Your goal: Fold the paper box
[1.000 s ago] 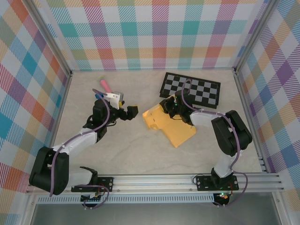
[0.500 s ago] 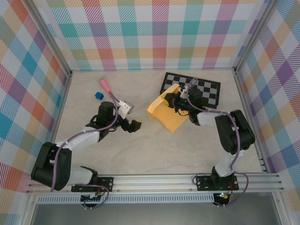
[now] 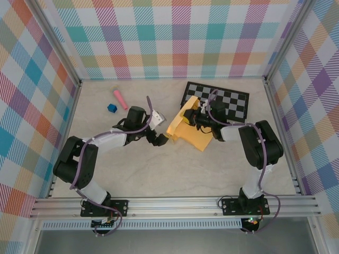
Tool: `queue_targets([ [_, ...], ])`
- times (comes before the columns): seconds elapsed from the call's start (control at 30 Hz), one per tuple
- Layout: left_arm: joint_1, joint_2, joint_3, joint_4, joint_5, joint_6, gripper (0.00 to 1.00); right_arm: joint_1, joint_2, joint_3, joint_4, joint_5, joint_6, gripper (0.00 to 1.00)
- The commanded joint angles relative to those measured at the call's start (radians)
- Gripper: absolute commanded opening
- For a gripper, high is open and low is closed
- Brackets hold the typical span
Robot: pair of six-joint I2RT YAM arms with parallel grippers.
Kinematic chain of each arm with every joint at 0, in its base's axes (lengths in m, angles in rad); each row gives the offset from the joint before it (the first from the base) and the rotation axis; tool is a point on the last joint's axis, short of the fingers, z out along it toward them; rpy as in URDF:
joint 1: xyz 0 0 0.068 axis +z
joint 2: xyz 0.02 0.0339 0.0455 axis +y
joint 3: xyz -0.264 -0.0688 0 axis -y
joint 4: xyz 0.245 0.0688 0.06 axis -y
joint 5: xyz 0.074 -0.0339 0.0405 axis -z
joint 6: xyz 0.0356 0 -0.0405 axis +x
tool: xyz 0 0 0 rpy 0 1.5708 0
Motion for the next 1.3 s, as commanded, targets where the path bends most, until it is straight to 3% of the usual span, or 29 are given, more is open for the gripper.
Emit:
queue_targets([
  [0.0,-0.012,-0.001,0.009,0.112,0.041,-0.079,1.0,-0.001,0.02,0.019,-0.092,0.027,-0.072,0.12],
  [0.23,-0.005,-0.034,0.039,0.214,0.089,-0.32,1.0,0.0,0.036,0.012,-0.067,-0.005,-0.045,0.15],
  [0.53,0.018,0.034,0.229,0.03,0.113,-0.362,1.0,0.02,0.008,0.026,-0.111,0.029,0.044,0.16],
  [0.7,0.004,0.096,0.247,0.035,0.136,-0.397,1.0,0.033,0.035,0.029,-0.053,0.041,0.119,0.17],
  [1.17,-0.024,0.265,0.354,-0.053,0.154,-0.545,0.99,0.037,0.026,0.049,-0.098,0.056,0.108,0.15],
  [1.27,-0.024,0.276,0.35,-0.034,0.199,-0.578,0.96,0.037,0.027,0.046,-0.104,0.064,0.107,0.15],
])
